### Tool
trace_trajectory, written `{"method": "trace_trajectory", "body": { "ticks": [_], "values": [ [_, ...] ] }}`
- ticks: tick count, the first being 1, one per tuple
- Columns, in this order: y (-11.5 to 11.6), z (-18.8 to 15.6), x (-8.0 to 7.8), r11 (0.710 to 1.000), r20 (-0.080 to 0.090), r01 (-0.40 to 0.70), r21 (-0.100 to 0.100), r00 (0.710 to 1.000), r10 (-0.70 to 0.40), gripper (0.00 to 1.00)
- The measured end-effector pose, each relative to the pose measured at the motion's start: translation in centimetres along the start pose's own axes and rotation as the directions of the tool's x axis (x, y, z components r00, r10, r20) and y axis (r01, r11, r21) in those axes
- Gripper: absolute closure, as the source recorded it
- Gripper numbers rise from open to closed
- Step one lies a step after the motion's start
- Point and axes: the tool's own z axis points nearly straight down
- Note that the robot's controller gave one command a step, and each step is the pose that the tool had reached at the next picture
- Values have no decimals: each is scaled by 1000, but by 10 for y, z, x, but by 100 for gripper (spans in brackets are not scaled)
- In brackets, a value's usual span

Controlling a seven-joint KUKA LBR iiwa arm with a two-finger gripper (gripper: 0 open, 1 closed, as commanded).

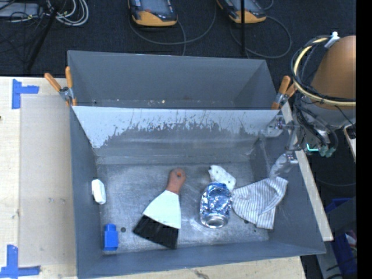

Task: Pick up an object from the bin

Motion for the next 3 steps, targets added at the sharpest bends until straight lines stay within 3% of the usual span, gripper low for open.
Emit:
{"method": "trace_trajectory", "body": {
  "ticks": [1,2,3],
  "values": [
    [1,-4,-2,1000,7,3,1,1000,-3,0],
    [4,50,13,1000,12,-6,2,1000,6,0],
    [-21,152,25,1000,1,23,-1,1000,-23,100]
  ]
}}
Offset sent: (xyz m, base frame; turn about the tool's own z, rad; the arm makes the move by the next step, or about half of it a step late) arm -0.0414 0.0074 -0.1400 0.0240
